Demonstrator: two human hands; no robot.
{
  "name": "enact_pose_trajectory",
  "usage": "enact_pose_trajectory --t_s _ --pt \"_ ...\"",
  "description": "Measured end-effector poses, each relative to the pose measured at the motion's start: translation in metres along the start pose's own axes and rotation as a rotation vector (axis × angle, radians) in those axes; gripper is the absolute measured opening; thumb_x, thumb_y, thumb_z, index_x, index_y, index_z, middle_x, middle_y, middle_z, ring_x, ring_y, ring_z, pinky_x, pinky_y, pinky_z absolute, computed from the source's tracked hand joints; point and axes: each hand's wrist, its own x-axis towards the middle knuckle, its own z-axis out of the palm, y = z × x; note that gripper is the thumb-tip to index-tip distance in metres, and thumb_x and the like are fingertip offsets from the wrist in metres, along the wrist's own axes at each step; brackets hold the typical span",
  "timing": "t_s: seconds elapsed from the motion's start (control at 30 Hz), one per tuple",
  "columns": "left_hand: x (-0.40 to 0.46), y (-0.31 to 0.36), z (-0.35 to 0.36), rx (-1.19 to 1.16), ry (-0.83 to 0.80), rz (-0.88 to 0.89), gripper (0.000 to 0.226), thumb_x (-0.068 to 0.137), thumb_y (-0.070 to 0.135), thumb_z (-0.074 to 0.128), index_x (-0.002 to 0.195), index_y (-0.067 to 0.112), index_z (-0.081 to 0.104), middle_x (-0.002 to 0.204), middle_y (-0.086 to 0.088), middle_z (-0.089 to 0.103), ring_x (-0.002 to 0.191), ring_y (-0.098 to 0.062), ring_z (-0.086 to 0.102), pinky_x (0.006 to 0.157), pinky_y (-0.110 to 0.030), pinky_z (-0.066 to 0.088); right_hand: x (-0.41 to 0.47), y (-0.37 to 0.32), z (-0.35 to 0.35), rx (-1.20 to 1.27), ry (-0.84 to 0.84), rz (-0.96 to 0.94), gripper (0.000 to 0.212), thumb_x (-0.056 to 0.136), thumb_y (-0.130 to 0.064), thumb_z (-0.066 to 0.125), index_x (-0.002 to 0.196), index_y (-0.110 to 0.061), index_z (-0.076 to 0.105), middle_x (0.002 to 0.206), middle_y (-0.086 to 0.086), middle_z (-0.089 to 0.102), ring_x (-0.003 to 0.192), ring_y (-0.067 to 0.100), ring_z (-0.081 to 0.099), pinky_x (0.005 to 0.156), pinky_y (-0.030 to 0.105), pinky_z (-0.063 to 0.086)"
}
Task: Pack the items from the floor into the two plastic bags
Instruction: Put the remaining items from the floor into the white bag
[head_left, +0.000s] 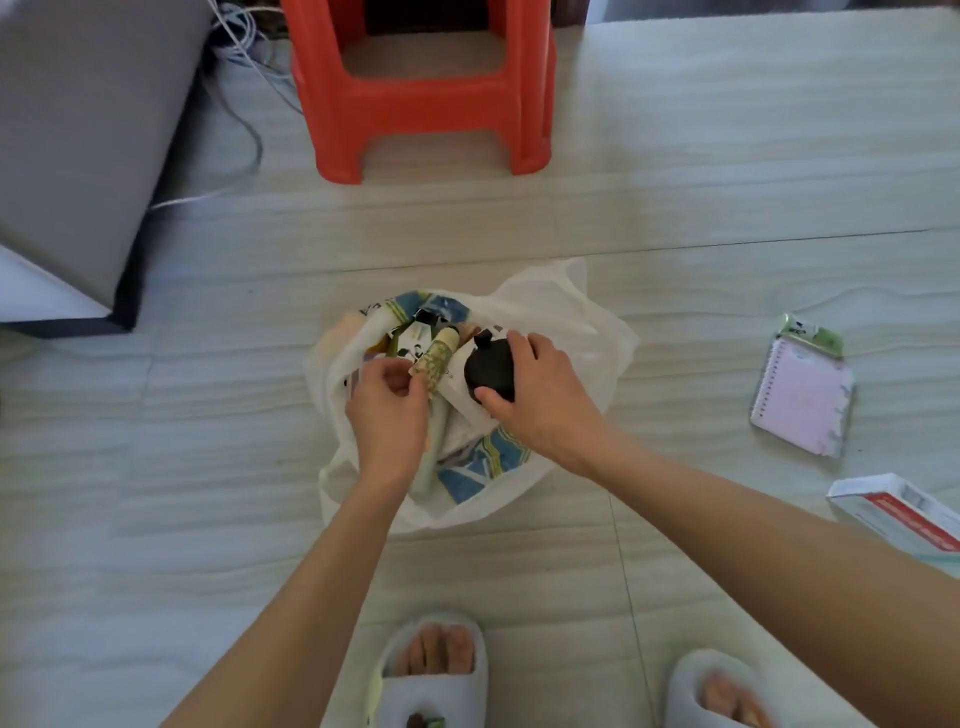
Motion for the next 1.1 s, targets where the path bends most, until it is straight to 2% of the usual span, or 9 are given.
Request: enact_pose_trajectory --t_s 0.1,0.23,0.47,0.53,0.6,0.73,0.87,1.03,1.1 --pt "0.003 -0.007 0.012 0.125 -0.098 0.105 0.015 0.089 0.009 0.054 0.102 0.008 0.06 0.094 -0.002 0.062 0.084 -0.01 0.054 0.071 -0.012 0.034 0.003 0.009 0.016 -0.002 -0.001 0.012 0.057 0.094 -0.031 0.048 0.142 -0.009 0.027 0.148 0.014 0.026 0.132 0.031 0.03 0.108 0.037 0.031" --pt "-0.006 -0.015 0.011 0.325 -0.237 0.212 0.031 0.092 0.017 0.05 0.123 0.009 0.054 0.118 -0.007 0.06 0.106 -0.02 0.055 0.086 -0.029 0.044 -0.003 0.019 0.02 -0.012 -0.023 0.02 0.055 0.096 -0.026 0.043 0.144 -0.008 0.022 0.151 0.011 0.022 0.137 0.027 0.026 0.11 0.034 0.029" --pt "-0.04 -0.022 -0.004 0.533 -0.401 0.514 0.051 0.089 0.021 0.057 0.136 0.008 0.041 0.144 -0.015 0.037 0.133 -0.029 0.035 0.108 -0.038 0.031 -0.037 0.025 -0.007 -0.1 0.035 -0.163 0.05 0.095 -0.024 0.045 0.141 -0.009 0.032 0.148 0.01 0.032 0.136 0.025 0.031 0.112 0.035 0.028" --pt "-0.054 -0.017 -0.002 0.55 -0.406 0.631 0.052 0.088 0.023 0.058 0.135 0.008 0.042 0.143 -0.018 0.038 0.132 -0.033 0.036 0.106 -0.046 0.036 -0.06 0.038 -0.017 -0.168 0.092 -0.226 0.049 0.091 -0.021 0.054 0.135 -0.005 0.041 0.141 0.015 0.043 0.13 0.029 0.042 0.109 0.04 0.035" --pt "-0.072 -0.008 0.005 0.55 -0.426 0.746 0.05 0.088 0.03 0.053 0.133 0.01 0.044 0.141 -0.018 0.042 0.132 -0.033 0.039 0.103 -0.048 0.04 -0.084 0.06 -0.023 -0.2 0.159 -0.261 0.045 0.08 -0.019 0.067 0.121 -0.003 0.055 0.122 0.015 0.06 0.11 0.03 0.06 0.094 0.041 0.051" --pt "-0.112 0.006 0.037 0.574 -0.545 0.964 0.056 0.08 0.018 0.067 0.131 0.011 0.045 0.139 -0.017 0.045 0.131 -0.033 0.04 0.103 -0.048 0.039 -0.125 0.122 -0.031 -0.259 0.186 -0.144 0.047 0.072 -0.02 0.076 0.113 -0.004 0.06 0.111 0.013 0.066 0.097 0.028 0.066 0.084 0.037 0.054" --pt "-0.137 0.016 0.087 0.677 -0.658 1.129 0.049 0.083 0.024 0.058 0.129 0.012 0.044 0.136 -0.016 0.048 0.128 -0.034 0.044 0.1 -0.045 0.039 -0.161 0.199 -0.046 -0.324 0.188 0.1 0.053 0.06 -0.019 0.084 0.106 -0.003 0.063 0.101 0.015 0.067 0.087 0.032 0.067 0.077 0.04 0.055" --pt "-0.143 0.036 0.169 0.817 -0.812 1.144 0.06 0.069 0.023 0.073 0.124 0.013 0.05 0.133 -0.015 0.053 0.121 -0.034 0.052 0.088 -0.044 0.05 -0.171 0.297 -0.061 -0.348 0.243 0.343 0.06 0.054 -0.013 0.085 0.106 0.001 0.061 0.103 0.02 0.064 0.099 0.038 0.063 0.086 0.053 0.051" --pt "-0.143 0.044 0.202 0.882 -0.872 1.127 0.063 0.073 0.022 0.072 0.13 0.011 0.048 0.14 -0.015 0.045 0.127 -0.034 0.045 0.094 -0.047 0.047 -0.168 0.327 -0.06 -0.351 0.223 0.416 0.063 0.054 -0.017 0.085 0.108 0.001 0.06 0.104 0.019 0.064 0.101 0.038 0.062 0.087 0.055 0.049"
